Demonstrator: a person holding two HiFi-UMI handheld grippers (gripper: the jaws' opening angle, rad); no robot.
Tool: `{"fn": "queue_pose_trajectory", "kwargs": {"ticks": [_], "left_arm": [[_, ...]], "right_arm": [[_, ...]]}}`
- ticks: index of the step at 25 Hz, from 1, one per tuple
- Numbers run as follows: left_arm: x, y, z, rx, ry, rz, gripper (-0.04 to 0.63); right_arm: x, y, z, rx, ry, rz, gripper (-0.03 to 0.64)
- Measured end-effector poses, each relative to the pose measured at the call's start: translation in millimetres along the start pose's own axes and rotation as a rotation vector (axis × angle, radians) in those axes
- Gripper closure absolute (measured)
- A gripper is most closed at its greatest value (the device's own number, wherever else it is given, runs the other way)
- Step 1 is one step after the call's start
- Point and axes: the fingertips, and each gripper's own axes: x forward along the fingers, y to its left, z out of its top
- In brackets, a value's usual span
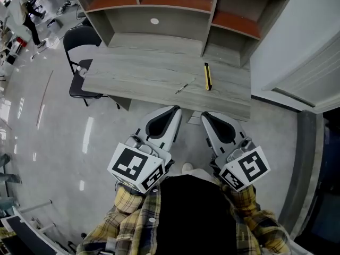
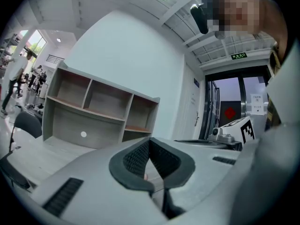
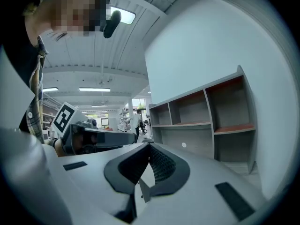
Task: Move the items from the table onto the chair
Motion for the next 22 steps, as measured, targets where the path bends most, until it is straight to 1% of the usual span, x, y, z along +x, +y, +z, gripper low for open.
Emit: {"fn": "queue_pose_trajectory", "kwargs": {"ticks": [7, 14, 18, 22], "left_arm": [[25, 107, 30, 0.021, 0.06, -0.072, 0.592], [45, 198, 49, 0.054, 0.127, -0.163, 0.592], [56, 240, 51, 0.074, 0.193, -0.206, 0.592], [75, 259, 40, 0.084, 0.251, -0.261, 0.592]], "right_arm": [[104, -17, 9, 0.04, -0.002, -0.104, 0.6], [192, -25, 9, 0.065, 0.01, -0.231, 0.599], [222, -41, 8, 0.086, 0.012, -0.337, 0.599], [225, -58, -4, 0.119, 0.039, -0.442, 0.599]]}}
